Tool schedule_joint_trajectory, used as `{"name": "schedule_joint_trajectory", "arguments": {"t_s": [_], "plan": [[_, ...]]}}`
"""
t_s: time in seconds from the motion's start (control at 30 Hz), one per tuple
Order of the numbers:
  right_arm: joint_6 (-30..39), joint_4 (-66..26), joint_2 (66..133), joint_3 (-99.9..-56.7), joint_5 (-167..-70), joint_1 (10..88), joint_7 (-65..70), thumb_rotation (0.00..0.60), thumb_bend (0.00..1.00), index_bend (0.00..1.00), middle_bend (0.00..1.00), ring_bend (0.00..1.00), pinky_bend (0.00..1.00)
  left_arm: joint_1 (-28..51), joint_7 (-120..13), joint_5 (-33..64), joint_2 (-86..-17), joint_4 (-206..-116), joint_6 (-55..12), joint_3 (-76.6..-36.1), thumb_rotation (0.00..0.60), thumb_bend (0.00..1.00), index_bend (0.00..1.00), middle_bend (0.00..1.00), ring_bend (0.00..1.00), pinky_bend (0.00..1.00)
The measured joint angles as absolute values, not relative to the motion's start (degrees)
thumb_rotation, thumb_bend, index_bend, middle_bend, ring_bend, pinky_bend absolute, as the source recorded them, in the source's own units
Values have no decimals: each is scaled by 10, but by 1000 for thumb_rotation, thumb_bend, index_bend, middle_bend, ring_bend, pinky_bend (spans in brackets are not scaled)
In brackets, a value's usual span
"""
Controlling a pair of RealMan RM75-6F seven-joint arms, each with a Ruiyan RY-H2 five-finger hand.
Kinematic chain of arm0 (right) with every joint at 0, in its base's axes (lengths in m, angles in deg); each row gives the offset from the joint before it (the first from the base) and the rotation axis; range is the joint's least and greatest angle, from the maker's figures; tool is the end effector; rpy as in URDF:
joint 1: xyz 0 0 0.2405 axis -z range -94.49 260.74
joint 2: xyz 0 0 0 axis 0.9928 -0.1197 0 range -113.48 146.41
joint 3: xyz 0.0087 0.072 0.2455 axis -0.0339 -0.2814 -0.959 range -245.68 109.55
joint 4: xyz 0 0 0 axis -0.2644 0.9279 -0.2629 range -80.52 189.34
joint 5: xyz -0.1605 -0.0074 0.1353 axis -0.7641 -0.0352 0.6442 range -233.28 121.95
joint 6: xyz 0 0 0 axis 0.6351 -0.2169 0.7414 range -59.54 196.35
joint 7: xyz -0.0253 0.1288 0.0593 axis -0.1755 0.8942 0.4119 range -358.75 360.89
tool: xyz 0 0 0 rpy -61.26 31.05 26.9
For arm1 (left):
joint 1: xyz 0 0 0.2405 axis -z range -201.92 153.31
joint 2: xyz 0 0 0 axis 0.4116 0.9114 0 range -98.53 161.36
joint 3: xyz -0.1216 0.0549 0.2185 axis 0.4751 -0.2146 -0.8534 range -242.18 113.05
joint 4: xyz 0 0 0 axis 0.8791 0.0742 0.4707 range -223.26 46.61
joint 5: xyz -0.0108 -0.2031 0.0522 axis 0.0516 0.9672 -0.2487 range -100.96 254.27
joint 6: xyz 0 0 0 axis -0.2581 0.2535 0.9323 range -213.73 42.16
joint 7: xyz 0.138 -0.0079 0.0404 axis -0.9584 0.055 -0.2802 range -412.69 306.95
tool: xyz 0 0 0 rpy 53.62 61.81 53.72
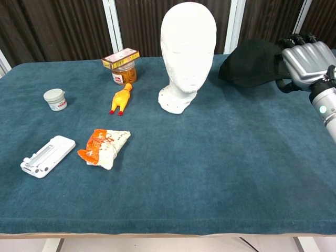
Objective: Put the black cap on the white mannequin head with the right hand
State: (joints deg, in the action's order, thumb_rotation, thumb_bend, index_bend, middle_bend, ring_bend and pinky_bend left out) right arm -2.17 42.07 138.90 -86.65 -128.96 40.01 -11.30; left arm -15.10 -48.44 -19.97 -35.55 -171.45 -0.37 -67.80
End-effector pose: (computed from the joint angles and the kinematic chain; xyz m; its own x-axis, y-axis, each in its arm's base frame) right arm -0.2400 -0.4011 -0.0150 0.7125 0.2214 0.6658 -0.6909 0.0557 0.7208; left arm -0.3096 0.1817 0.1334 0.4518 0.0727 0.8891 0.8706 -0.2537 -0.4216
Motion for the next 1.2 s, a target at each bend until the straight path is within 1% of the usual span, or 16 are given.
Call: {"name": "schedule_joint_trajectory", "arguments": {"t_s": [0.1,0.13,0.17,0.2,0.3,0.33,0.37,0.4,0.43,0.5,0.57,0.63,0.73,1.0,1.2], "plan": [[-6,419,1388,-871,-1283,394,-128,600,474,514,158,0,12,-151,-485,-199,-355,-1715,-4,-677,600,369,0,0,0,0],[-1,418,1387,-873,-1280,391,-131,600,477,529,178,4,37,-151,-484,-198,-355,-1715,-4,-677,600,369,0,0,0,0],[-1,417,1387,-873,-1279,391,-132,600,478,558,211,31,90,-151,-484,-198,-355,-1715,-4,-677,600,369,0,0,0,0],[-2,416,1387,-873,-1279,391,-131,600,479,577,231,53,121,-151,-483,-198,-355,-1715,-4,-677,600,368,0,0,0,0],[-13,415,1386,-871,-1281,391,-119,600,480,710,392,266,378,-152,-481,-198,-354,-1714,-2,-677,600,369,0,0,0,0],[-18,415,1385,-870,-1283,391,-112,600,480,767,461,362,496,-152,-480,-198,-354,-1714,-2,-677,600,369,0,0,0,0],[-23,415,1385,-870,-1284,392,-107,600,480,824,523,443,593,-152,-480,-199,-353,-1714,-1,-677,600,369,0,0,0,0],[-28,415,1384,-869,-1285,392,-102,600,480,861,559,487,640,-152,-480,-199,-353,-1714,-1,-677,600,369,0,0,0,0],[-36,416,1383,-867,-1287,393,-95,600,473,923,612,547,701,-152,-479,-200,-353,-1714,0,-678,600,369,0,0,0,0],[-51,417,1382,-865,-1291,394,-83,600,445,983,667,605,765,-153,-478,-201,-352,-1714,1,-678,600,369,0,0,0,0],[-70,418,1380,-863,-1295,395,-65,600,404,1000,698,635,825,-153,-478,-202,-352,-1714,2,-678,600,369,0,0,0,0],[-88,420,1376,-862,-1298,396,-47,600,382,1000,711,648,866,-153,-478,-202,-352,-1714,1,-678,600,370,0,0,0,0],[-110,420,1370,-863,-1300,396,-29,600,375,1000,720,659,884,-153,-477,-203,-352,-1714,1,-679,600,368,0,0,0,0],[-151,420,1342,-873,-1295,398,6,600,372,1000,731,670,891,-152,-476,-206,-353,-1713,0,-681,600,368,0,0,0,0],[-203,418,1313,-879,-1296,395,10,600,371,1000,736,676,893,-150,-474,-208,-354,-1713,-3,-682,600,370,0,0,0,0]]}}
